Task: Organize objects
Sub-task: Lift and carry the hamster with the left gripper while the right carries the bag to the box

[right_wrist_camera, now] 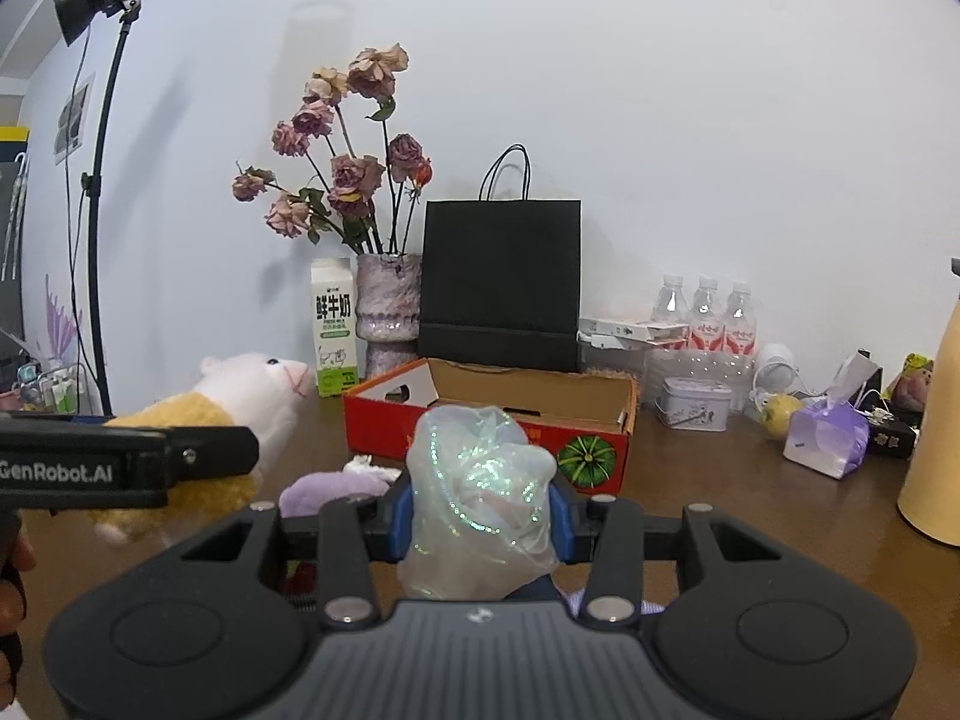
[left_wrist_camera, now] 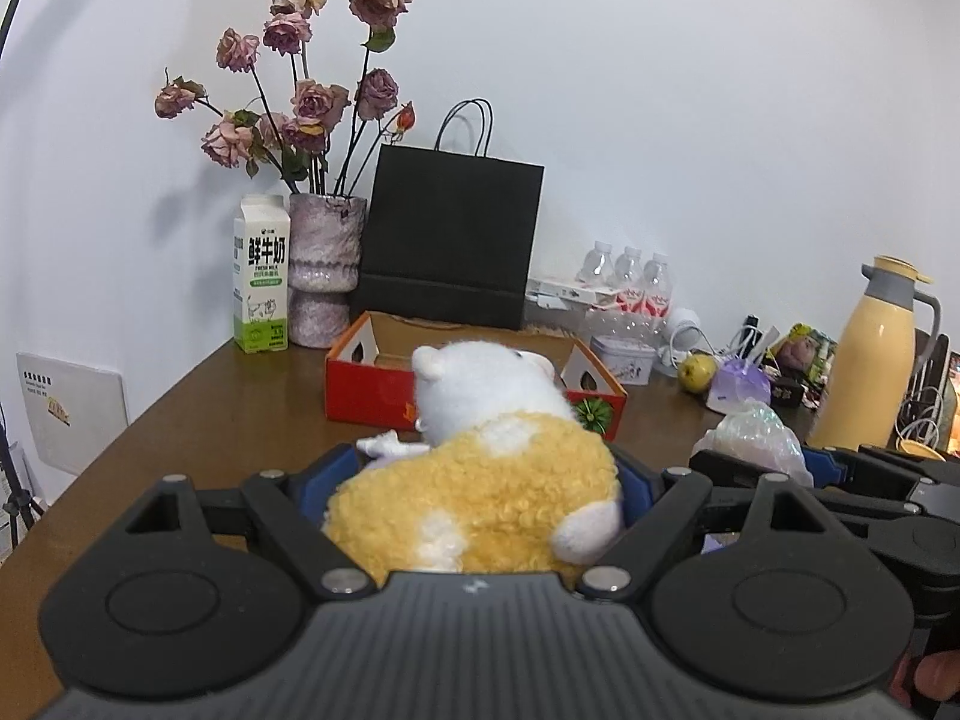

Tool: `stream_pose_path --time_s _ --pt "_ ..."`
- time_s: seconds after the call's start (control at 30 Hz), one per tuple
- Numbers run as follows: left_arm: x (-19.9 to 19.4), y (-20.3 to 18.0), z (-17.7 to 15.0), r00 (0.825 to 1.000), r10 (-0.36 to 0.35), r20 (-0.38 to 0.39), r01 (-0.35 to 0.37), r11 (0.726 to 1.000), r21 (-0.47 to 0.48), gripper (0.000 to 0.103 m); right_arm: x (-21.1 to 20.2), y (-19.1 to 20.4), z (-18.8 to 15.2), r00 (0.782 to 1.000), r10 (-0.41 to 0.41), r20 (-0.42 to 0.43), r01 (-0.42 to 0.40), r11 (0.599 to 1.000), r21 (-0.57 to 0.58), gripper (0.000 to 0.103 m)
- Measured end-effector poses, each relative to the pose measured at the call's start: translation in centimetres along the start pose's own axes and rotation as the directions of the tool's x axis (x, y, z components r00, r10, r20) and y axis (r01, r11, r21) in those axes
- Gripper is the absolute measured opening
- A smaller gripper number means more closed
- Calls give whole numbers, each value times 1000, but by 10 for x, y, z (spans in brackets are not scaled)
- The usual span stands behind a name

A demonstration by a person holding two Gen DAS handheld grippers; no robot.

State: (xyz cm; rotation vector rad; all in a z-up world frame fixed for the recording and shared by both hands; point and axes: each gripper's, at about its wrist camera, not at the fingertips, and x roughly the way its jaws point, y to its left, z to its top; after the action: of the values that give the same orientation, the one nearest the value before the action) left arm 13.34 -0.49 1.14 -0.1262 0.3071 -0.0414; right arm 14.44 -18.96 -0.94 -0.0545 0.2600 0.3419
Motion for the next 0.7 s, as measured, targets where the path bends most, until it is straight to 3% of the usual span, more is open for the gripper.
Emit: stream_pose_path --time_s 0.7 --pt "105 14 75 999 32 2 -32 999 -33 87 110 -15 63 1000 30 6 -30 999 29 42"
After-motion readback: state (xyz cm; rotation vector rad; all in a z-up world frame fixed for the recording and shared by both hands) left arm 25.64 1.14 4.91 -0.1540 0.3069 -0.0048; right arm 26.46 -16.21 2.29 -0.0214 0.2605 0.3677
